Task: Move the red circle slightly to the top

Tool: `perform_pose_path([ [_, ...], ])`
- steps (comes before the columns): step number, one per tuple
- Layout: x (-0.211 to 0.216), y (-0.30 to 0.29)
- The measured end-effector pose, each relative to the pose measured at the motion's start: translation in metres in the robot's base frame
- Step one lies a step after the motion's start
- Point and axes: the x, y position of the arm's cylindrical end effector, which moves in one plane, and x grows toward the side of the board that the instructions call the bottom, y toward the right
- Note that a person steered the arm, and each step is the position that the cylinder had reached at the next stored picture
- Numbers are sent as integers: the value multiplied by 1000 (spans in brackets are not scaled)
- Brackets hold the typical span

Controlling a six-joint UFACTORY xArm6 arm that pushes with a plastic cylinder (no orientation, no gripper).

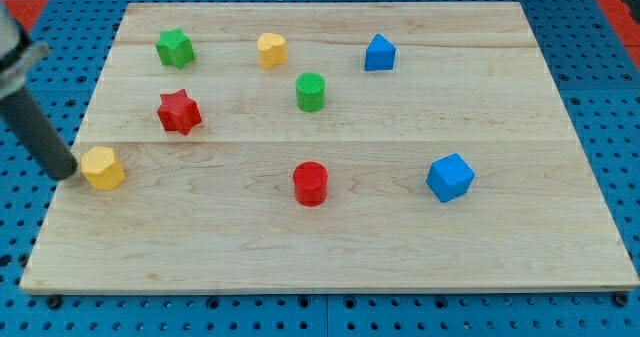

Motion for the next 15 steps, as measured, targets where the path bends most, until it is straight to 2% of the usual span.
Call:
perform_pose_path([
  [1,-2,56],
  [2,15,115],
  [3,21,113],
  [5,77,144],
  [6,96,214],
  [7,104,253],
  [8,128,347],
  [13,137,358],
  [14,106,350],
  [15,40,338],
])
